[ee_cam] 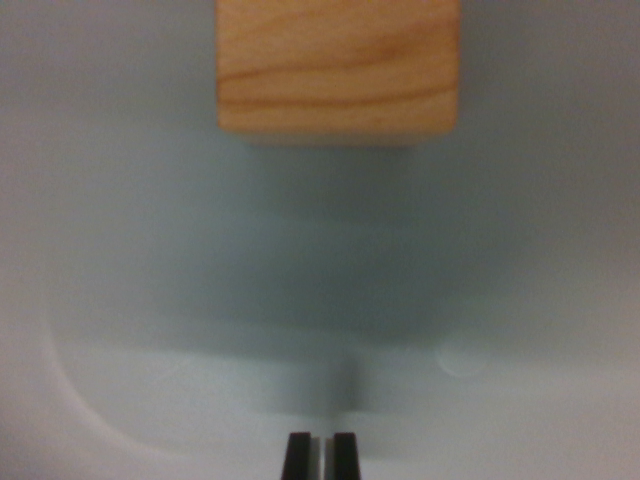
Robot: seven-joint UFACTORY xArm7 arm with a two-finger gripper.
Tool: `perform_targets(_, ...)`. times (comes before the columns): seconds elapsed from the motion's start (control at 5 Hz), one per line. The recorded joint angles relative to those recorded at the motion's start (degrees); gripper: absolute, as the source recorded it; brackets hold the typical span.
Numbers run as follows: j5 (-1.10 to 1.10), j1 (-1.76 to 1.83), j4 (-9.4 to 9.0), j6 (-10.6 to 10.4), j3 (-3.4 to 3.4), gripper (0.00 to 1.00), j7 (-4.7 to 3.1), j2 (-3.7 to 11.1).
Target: Push wooden cube
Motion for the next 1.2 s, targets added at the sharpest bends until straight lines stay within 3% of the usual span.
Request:
perform_targets(1.0, -0.01, 0.12, -0.4, -0.44, 0.13, 0.0, 0.27, 0.08)
perform_targets(1.2, -0.01, 0.12, -0.4, -0.44, 0.13, 1.0, 0.27, 0.08)
